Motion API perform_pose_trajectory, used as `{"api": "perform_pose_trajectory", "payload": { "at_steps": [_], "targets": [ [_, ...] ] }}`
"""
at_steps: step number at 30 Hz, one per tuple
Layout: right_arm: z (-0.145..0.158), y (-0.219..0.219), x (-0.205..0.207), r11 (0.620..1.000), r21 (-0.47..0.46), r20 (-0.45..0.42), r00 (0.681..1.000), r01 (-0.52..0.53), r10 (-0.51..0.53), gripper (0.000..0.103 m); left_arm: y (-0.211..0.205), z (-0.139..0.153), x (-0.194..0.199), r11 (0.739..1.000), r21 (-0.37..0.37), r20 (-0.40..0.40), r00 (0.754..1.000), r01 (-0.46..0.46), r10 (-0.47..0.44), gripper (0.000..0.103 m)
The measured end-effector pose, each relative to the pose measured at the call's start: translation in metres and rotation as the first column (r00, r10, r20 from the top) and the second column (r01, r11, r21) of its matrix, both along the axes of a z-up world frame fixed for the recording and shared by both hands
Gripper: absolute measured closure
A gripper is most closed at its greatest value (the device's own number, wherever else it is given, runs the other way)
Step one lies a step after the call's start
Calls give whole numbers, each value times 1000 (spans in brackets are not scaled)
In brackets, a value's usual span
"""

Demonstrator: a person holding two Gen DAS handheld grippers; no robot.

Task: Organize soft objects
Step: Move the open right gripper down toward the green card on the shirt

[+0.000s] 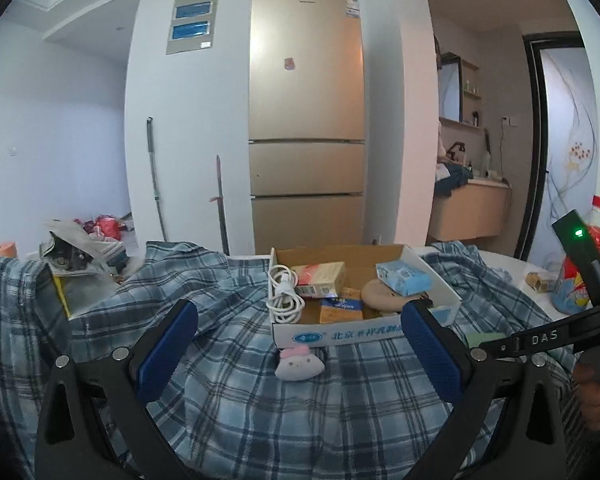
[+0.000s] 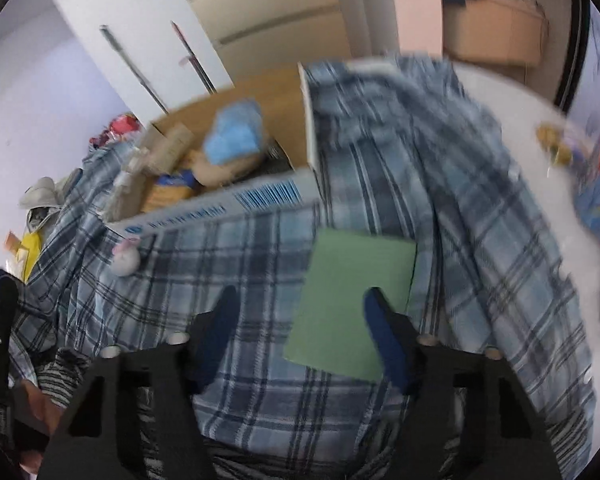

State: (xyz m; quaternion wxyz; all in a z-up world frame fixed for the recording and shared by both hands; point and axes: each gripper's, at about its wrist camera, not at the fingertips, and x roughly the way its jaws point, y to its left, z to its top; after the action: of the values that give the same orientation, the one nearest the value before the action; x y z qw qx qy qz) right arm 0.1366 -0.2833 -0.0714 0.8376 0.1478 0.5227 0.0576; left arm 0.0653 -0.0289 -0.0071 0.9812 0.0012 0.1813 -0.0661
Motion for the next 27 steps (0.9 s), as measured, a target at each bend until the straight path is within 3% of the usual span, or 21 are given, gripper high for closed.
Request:
{"api": "perform_pose_trajectory", "payload": {
  "at_steps": [6,12,20,23,27],
  "targets": [
    [-10,-4,5,997,-70,-19,999,33,-34,49,3,0,-1,1000,-16,1,1000,12,-12,0],
    [-14,-10,5,987,-140,-16,996,80,-83,41,1,1,-2,999,-12,3,999,32,-32,0],
    [-18,6,8,978,-207,-28,999,40,-47,30,9,-1,3,998,-53,-26,1000,17,-18,0],
    [-20,14,9,969,-245,-29,999,11,-19,30,9,-3,5,996,-71,-52,997,57,-61,0],
    [-20,13,9,967,-253,-28,999,21,-29,30,7,-3,5,997,-61,-50,997,51,-54,0]
  ]
}}
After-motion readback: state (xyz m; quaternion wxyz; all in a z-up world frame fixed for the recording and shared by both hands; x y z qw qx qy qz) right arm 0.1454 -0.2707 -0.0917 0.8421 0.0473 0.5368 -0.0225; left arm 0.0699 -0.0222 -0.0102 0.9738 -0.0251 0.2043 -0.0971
